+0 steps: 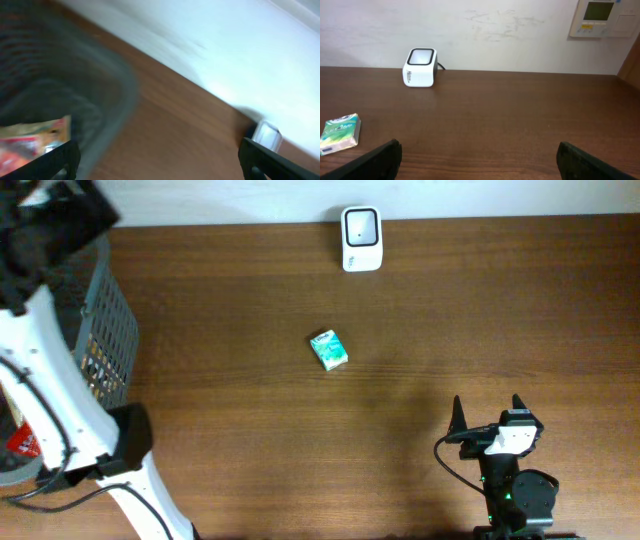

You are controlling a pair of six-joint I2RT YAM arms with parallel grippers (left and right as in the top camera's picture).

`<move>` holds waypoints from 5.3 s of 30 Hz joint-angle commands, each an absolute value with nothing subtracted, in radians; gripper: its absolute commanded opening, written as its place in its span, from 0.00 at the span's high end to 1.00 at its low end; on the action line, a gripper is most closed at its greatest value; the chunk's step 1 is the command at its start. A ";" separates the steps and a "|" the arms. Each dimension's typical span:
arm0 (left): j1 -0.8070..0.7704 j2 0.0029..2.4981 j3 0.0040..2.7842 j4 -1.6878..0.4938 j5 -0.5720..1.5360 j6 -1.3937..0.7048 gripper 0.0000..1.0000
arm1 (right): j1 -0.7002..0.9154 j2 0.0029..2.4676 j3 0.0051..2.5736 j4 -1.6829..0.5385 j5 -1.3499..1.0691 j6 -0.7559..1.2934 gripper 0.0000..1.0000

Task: Scan the item barcode
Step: 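Reach the left gripper back into the basket and grasp an orange tissue pack, then place the orange tissue pack beside the green pack with the left gripper, then grasp the yellow snack bag in the basket with the left gripper, then drop the yellow snack bag next to the tissue packs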

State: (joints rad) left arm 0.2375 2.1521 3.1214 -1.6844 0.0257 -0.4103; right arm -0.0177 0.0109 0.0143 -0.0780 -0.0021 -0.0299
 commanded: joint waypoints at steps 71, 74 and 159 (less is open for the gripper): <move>-0.450 2.298 2.514 -1.648 -0.041 -0.505 0.05 | -0.012 0.004 0.006 -0.079 -0.007 -0.029 0.02; -0.375 2.255 2.789 -1.688 -0.004 -0.419 0.01 | -0.012 0.004 0.006 -0.079 -0.007 -0.029 0.02; -0.535 1.852 1.456 -0.653 0.213 -0.754 0.98 | -0.012 0.004 0.006 -0.079 -0.007 -0.029 0.02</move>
